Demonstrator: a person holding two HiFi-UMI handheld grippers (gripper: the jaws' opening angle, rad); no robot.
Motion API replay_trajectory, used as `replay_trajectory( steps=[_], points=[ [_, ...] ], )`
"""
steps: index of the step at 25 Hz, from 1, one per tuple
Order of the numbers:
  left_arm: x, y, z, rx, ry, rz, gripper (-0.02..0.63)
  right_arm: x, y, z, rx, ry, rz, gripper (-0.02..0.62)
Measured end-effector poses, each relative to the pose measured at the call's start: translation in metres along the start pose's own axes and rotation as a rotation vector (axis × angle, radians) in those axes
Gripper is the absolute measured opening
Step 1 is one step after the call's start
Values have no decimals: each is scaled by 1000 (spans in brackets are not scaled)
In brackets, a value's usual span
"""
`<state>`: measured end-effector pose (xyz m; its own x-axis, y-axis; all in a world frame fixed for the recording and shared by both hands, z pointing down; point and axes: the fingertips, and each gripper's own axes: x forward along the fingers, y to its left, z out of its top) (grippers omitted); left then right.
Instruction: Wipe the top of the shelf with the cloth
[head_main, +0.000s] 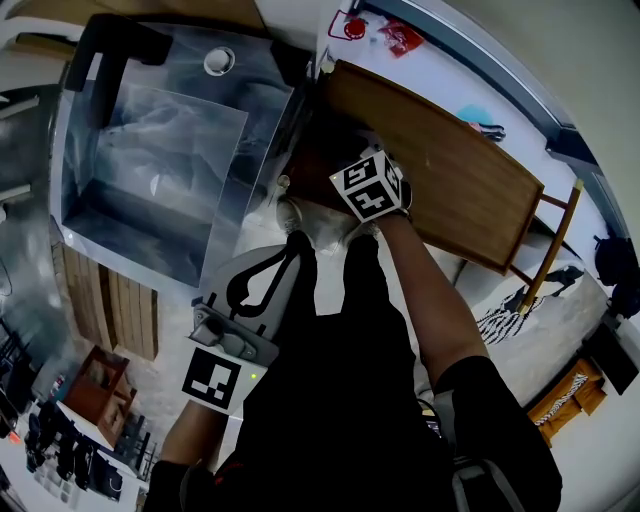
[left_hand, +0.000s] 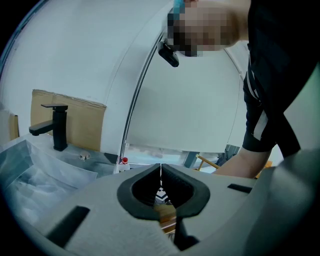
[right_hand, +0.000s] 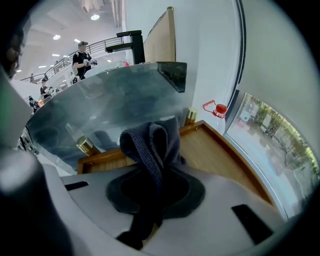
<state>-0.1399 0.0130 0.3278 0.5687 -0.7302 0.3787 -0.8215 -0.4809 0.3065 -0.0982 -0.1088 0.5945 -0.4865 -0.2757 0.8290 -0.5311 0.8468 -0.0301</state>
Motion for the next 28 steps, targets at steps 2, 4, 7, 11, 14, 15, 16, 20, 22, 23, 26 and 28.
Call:
replay_trajectory(
  steps=[2,4,7,11,14,15,16,20,22,23,26,28],
  points=[
    [5,-6,0,4,6,-10,25,-3,-3,-5,5,0,-2,48],
    [9,-12,-1,9,12,-20,25,-6,-7,-11,13,0,-5,48],
    [16,-21,-2,17,21,-36,25,-12,-14,-21,26,-1,-13,48],
    [25,-33,-4,26,32,-56,25,-20,-23,-35,43,-1,-25,48],
    [31,-41,-7,30,42,-70,25,-25,-29,-43,56,-4,-34,48],
    [33,-44,-8,31,44,-75,25,-27,-31,-46,60,-4,-37,48],
    [36,-46,-8,33,46,-79,25,-29,-33,-49,63,-3,-40,48],
    [43,-58,-11,36,54,-94,25,-37,-41,-62,74,-1,-53,48],
    [47,-64,-12,39,60,-102,25,-41,-45,-68,83,0,-58,48],
    [50,-67,-12,41,62,-106,25,-43,-47,-71,87,-1,-61,48],
    [56,-75,-13,48,67,-118,25,-48,-52,-80,98,-2,-66,48],
    [61,-80,-14,52,70,-126,25,-52,-56,-85,105,-3,-70,48]
  ],
)
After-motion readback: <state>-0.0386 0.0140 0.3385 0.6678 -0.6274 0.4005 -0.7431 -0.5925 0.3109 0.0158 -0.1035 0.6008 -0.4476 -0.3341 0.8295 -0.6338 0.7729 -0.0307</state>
